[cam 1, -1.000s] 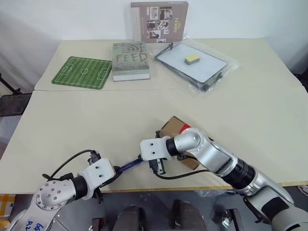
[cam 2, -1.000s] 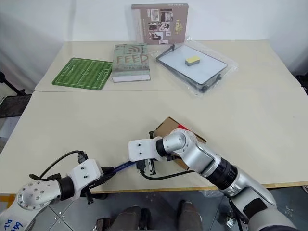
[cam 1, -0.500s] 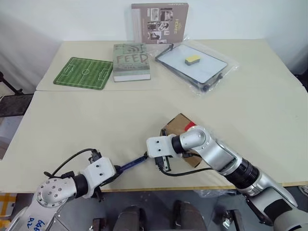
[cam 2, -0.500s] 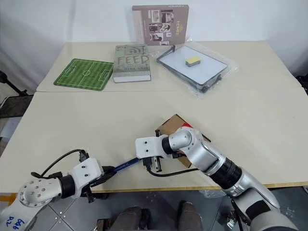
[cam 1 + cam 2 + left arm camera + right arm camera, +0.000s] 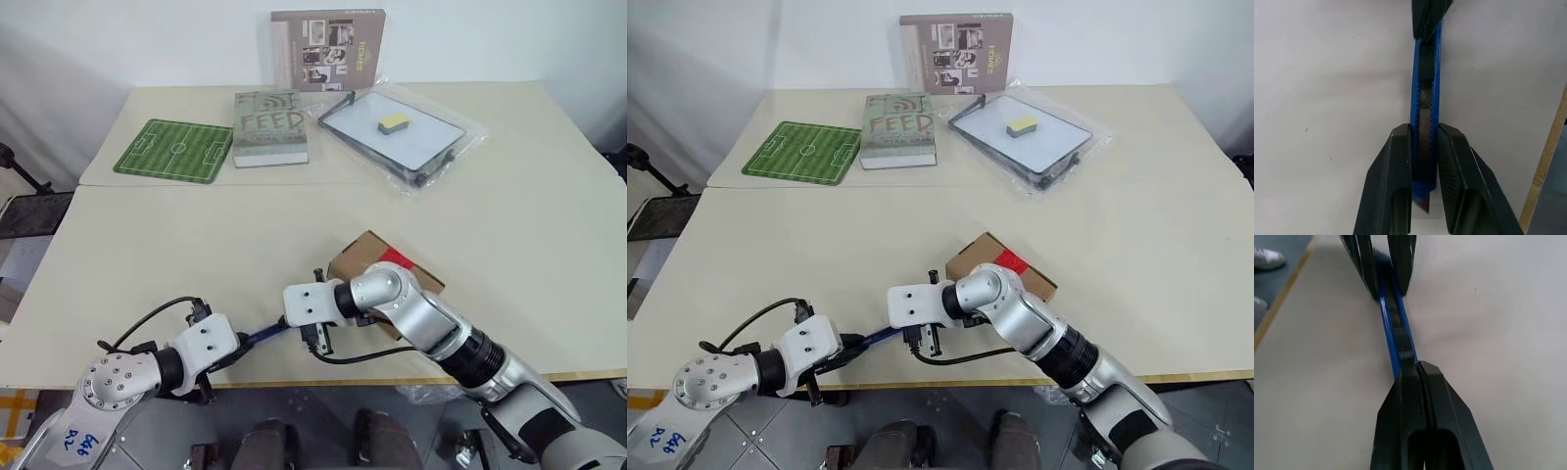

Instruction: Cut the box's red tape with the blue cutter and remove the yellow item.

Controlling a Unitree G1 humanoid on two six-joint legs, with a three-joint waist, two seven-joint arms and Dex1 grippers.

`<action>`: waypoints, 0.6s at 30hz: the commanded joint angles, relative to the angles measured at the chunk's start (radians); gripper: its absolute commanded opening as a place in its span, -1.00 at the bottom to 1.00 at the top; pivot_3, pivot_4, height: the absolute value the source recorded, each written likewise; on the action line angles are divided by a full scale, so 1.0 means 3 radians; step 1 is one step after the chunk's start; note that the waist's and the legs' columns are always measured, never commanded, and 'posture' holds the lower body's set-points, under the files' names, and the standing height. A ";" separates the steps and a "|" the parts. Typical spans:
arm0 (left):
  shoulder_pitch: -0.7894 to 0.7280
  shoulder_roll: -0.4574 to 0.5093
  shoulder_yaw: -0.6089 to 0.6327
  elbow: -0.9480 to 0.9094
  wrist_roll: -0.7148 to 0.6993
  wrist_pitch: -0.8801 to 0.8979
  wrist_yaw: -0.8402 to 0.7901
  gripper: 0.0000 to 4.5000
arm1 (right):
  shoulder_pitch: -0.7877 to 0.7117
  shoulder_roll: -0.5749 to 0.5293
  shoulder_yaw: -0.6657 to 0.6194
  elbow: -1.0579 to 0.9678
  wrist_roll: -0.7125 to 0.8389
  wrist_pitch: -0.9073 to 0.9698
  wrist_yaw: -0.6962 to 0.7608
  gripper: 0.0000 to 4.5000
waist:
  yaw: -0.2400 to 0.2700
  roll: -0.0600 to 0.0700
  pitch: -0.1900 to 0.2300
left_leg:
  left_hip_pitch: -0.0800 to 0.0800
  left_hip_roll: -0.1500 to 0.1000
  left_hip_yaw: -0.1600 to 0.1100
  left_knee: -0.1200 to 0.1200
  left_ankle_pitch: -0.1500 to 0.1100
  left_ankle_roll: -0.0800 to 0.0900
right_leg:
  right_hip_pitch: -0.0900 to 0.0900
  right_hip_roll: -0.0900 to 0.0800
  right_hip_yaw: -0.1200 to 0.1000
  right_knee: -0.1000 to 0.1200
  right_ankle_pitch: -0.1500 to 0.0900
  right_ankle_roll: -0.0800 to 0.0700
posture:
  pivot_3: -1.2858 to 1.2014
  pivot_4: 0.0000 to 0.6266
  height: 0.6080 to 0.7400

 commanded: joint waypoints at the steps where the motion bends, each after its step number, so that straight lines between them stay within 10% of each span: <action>1: -0.0004 -0.0039 -0.0127 0.0115 0.0101 0.0053 0.0025 -0.80 | 0.0044 0.0109 0.0158 0.0101 -0.0051 -0.0035 0.0039 -0.98 | 0.0000 0.0007 -0.0006 | 0.0000 0.0000 0.0000 0.0000 0.0000 0.0000 | 0.0000 0.0000 0.0000 0.0000 0.0000 0.0000 | 0.03 -0.52 1.00; 18: -0.0213 -0.0184 -0.0067 0.0347 0.0189 -0.0248 0.0086 -0.80 | -0.0118 0.0208 -0.0569 -0.0070 0.0417 0.0514 0.0107 -0.98 | 0.0000 0.0018 -0.0014 | -0.0007 0.0000 -0.0002 0.0000 0.0004 -0.0002 | -0.0006 -0.0003 0.0002 0.0004 0.0000 -0.0003 | 0.03 -0.52 1.00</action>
